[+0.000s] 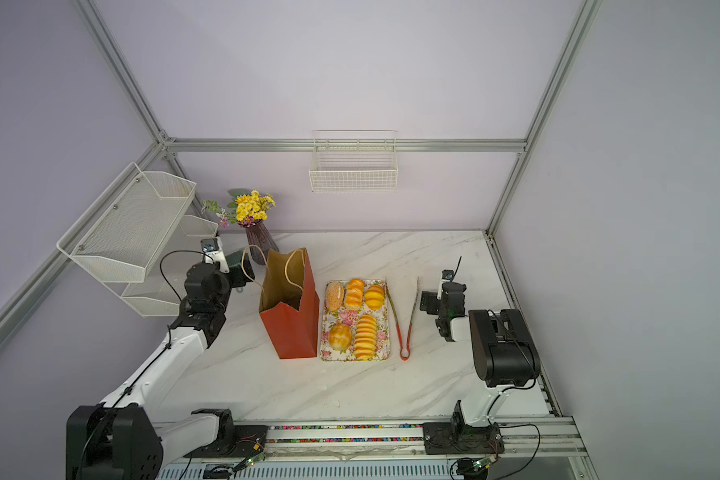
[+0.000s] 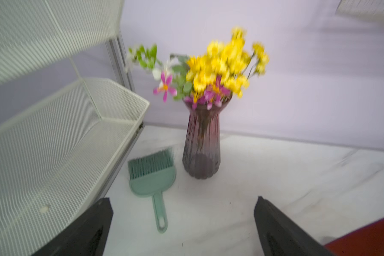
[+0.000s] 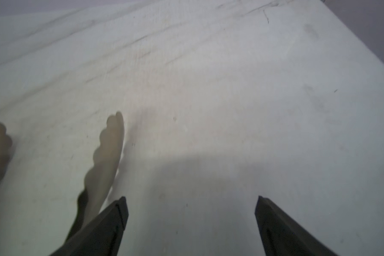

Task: Pack bread into a paper bag
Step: Adjust the paper bag at the center of the board.

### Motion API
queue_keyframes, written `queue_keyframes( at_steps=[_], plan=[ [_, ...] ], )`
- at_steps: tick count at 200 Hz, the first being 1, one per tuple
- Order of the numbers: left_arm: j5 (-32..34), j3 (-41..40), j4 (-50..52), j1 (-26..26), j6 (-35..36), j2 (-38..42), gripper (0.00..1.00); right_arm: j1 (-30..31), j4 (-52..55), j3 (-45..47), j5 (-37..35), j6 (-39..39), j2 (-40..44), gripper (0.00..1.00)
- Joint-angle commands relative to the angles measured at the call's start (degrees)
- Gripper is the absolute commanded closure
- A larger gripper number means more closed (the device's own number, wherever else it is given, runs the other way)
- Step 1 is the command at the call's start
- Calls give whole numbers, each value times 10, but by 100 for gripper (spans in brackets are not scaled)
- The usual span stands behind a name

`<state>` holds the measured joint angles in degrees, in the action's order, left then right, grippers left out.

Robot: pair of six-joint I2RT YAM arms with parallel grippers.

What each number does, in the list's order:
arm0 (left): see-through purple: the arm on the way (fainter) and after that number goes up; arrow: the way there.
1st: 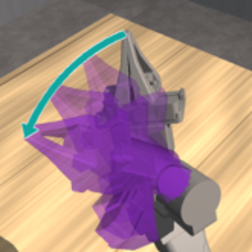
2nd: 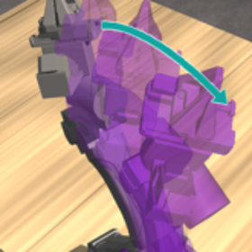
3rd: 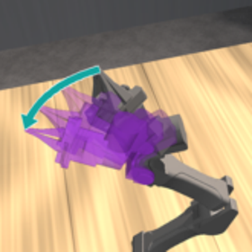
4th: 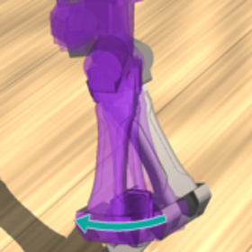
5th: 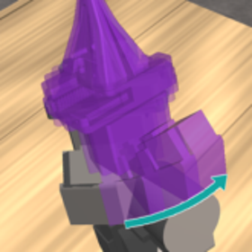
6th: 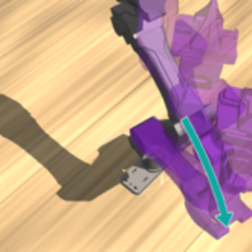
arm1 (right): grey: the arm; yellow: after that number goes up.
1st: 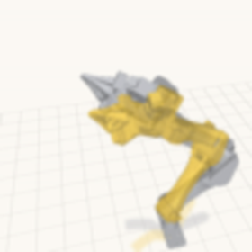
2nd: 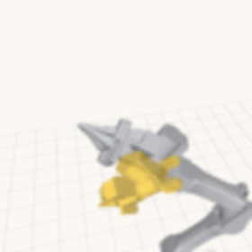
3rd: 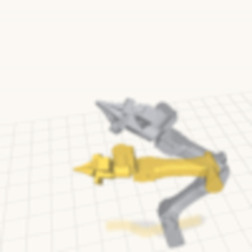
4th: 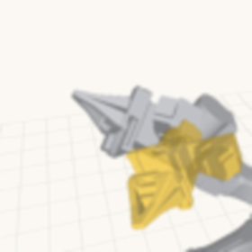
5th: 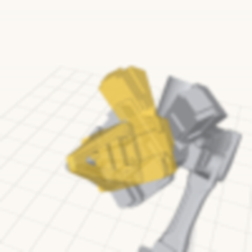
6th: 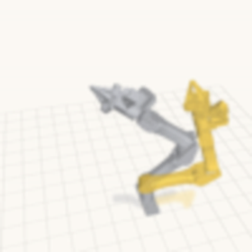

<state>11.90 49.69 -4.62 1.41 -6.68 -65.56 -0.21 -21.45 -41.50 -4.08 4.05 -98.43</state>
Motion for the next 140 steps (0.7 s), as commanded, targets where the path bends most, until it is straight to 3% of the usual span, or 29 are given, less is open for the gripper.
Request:
queue_keyframes(
  at_steps=[1,16,35,62,75,91,116,140],
  plan=[
    [-56,70,240,3,-90,-12,0,7,275,-115,-35,30,7,3],
    [-62,137,331,3,-160,-38,0,19,296,-124,-20,41,41,3],
    [-142,222,432,2,-205,-74,0,19,314,-139,13,88,98,3],
    [-401,331,488,-6,-190,-132,0,14,382,-216,99,181,139,3],
    [-497,343,450,-12,-231,-148,0,10,398,-253,204,188,151,13],
    [-591,360,430,-18,-242,-189,0,12,414,-284,276,160,167,3],
    [-523,441,544,-20,-201,-203,0,21,397,-267,269,141,232,3],
    [-345,514,656,-18,-175,-188,0,24,412,-250,237,123,269,3]
  ],
)
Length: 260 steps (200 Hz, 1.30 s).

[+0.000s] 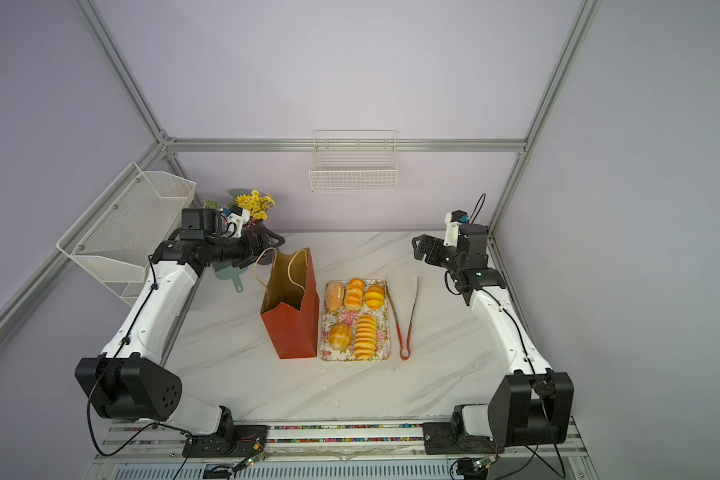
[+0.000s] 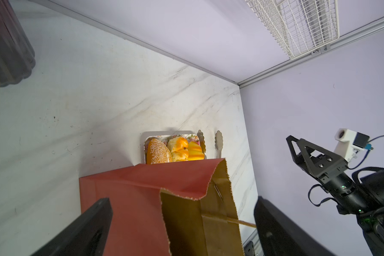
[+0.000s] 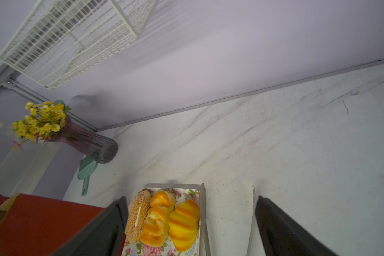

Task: Pack bread into a paper bag
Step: Adjust the paper bag at the center of the board.

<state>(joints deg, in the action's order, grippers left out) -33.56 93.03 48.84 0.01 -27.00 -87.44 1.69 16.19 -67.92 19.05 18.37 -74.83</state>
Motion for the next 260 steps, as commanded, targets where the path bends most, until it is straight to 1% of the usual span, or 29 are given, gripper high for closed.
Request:
queue_keyframes(
  at_steps=[1,27,33,42,60,66,78,86,106,122,130,137,143,156,166,169,171,189,194,197,199,200,205,213,222,236,244,255,260],
  plan=[
    [117,84,125,-4,29,32,0,5,37,15,5,-21,34,3],
    [305,170,222,12,31,44,0,12,25,37,-7,-25,46,3],
    [331,184,233,18,32,49,0,14,24,38,-7,-25,45,3],
    [344,191,237,21,29,60,0,18,23,38,-10,-25,42,3],
    [329,176,233,19,11,94,0,30,13,38,-23,-27,38,3],
    [286,162,227,12,10,97,0,35,8,38,-26,-28,38,3],
    [175,140,225,-3,9,93,0,43,0,38,-34,-31,36,3],
    [138,130,223,-4,8,94,0,49,-4,36,-37,-33,34,3],
    [130,115,204,-4,2,125,0,65,-6,32,-49,-42,25,3],
    [167,137,215,-1,-15,146,0,77,-2,26,-60,-52,20,3],
    [173,150,222,0,-23,156,0,83,3,20,-66,-58,21,3],
    [159,162,221,0,-31,165,0,88,10,12,-68,-64,22,3],
    [128,173,211,0,-40,174,0,90,17,4,-67,-67,24,3],
    [38,179,149,3,-74,201,0,91,31,-15,-52,-70,29,3],
    [-50,134,18,6,-120,244,0,92,37,-30,-36,-65,35,3],
    [-68,104,-28,6,-147,262,0,92,37,-34,-26,-61,36,3],
    [-76,80,-77,6,-167,274,0,92,37,-35,-20,-56,36,3],
    [-82,-128,-492,6,-370,375,0,91,12,-41,35,6,46,3],
    [-65,-177,-585,6,-421,393,0,92,-2,-33,46,33,51,3],
    [-51,-203,-623,6,-458,403,0,91,-9,-30,51,48,54,3],
    [-42,-217,-641,6,-467,409,0,92,-13,-26,55,59,57,3],
    [-38,-224,-648,6,-482,412,0,92,-16,-25,56,64,58,3],
    [-20,-250,-661,6,-509,426,0,91,-26,-18,67,85,64,3],
    [-5,-266,-636,6,-520,440,0,92,-50,-7,104,96,73,3],
    [-23,-263,-612,6,-501,442,0,92,-67,-2,134,102,80,3],
    [-79,-254,-721,6,-472,425,0,92,-72,-5,151,110,86,3],
    [-95,-242,-748,6,-472,414,0,91,-72,-5,149,111,90,3],
    [-101,-219,-742,6,-458,402,0,91,-64,-6,133,113,92,3],
    [-103,-203,-715,6,-438,396,0,92,-56,-10,126,110,91,3]
  ],
)
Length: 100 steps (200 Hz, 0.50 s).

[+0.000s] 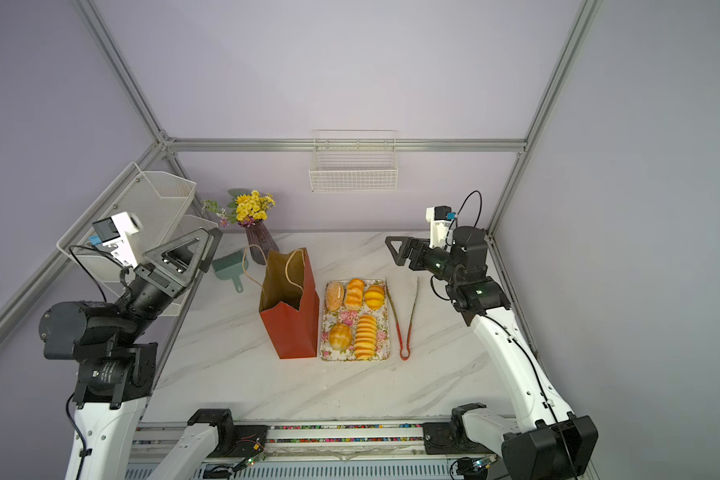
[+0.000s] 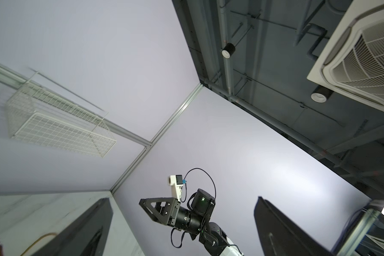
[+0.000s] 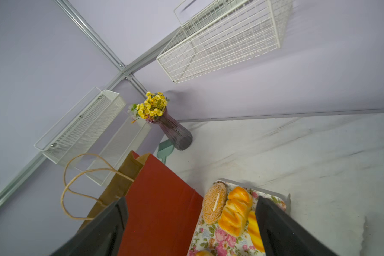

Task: Pack bread into a paper bag
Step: Adjust the paper bag at the center of the board.

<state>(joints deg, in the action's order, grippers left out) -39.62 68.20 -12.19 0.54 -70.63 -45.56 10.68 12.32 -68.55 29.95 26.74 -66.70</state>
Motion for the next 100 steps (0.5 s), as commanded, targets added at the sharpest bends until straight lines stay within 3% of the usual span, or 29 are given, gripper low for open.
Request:
queue_keyframes(
  at_steps=[1,19,34,46,61,75,100],
  plan=[
    [-43,49,-99,1,3,-24,0,2,-15,-5,15,26,9,3],
    [-32,139,109,2,135,-52,0,2,52,-34,-17,4,-5,3],
    [45,259,397,2,278,-95,0,2,144,-79,-70,-35,-25,3],
    [122,345,568,2,345,-138,0,2,213,-114,-125,-67,-37,3],
    [194,440,736,2,381,-206,0,2,285,-158,-169,-106,-56,3],
    [234,509,871,5,388,-284,9,3,349,-203,-202,-131,-83,3],
    [346,457,965,71,362,-371,13,5,387,-223,-266,-149,-108,3]
  ],
)
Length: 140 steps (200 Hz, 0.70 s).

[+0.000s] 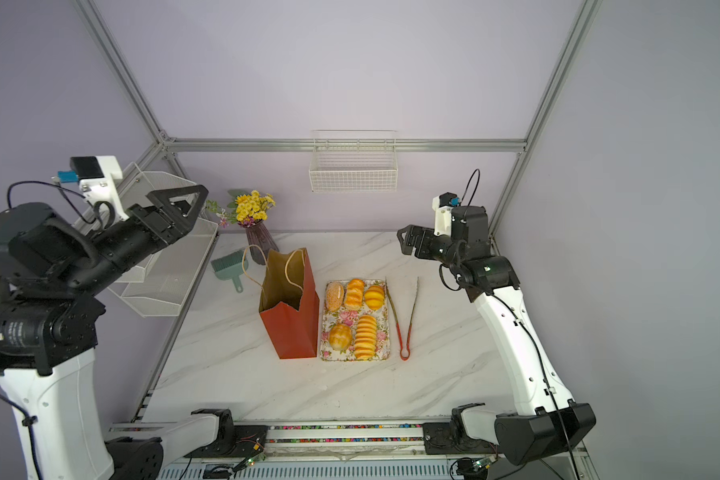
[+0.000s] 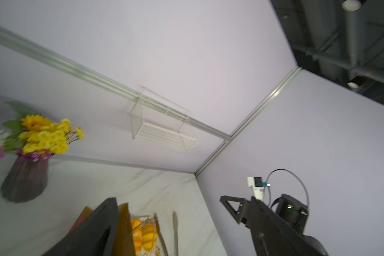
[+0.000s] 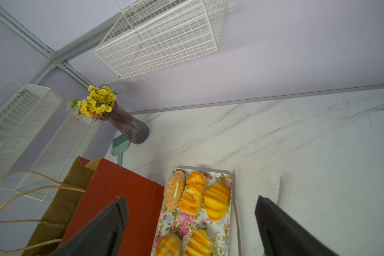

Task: Pack bread into a paper bag
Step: Adjust the paper bag at the center of the board.

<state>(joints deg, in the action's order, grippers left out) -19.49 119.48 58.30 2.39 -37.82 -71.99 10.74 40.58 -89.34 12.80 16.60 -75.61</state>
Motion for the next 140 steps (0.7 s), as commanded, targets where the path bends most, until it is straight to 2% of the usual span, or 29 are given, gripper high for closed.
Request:
queue_keyframes(
  at_steps=[1,17,33,60,82,92,120,128,140],
  plan=[
    [149,-61,260,57,33,-109,13,4,105,-14,-97,-48,-19,3],
    [214,-107,259,134,11,-133,14,6,96,3,-114,-52,-19,3],
    [270,-120,274,192,-17,-158,17,5,81,25,-113,-54,-19,3],
    [300,-126,282,235,-36,-180,19,5,66,47,-103,-59,-36,2],
    [337,-129,294,241,-54,-188,20,5,59,53,-104,-58,-47,3],
    [349,-130,295,241,-59,-193,27,6,57,52,-105,-57,-52,3],
    [373,-115,291,242,-60,-204,62,5,53,48,-97,-57,-59,3],
    [383,-110,291,242,-60,-207,66,5,53,48,-95,-57,-61,3],
    [392,-104,291,242,-55,-215,79,5,52,47,-94,-55,-62,3]
  ],
)
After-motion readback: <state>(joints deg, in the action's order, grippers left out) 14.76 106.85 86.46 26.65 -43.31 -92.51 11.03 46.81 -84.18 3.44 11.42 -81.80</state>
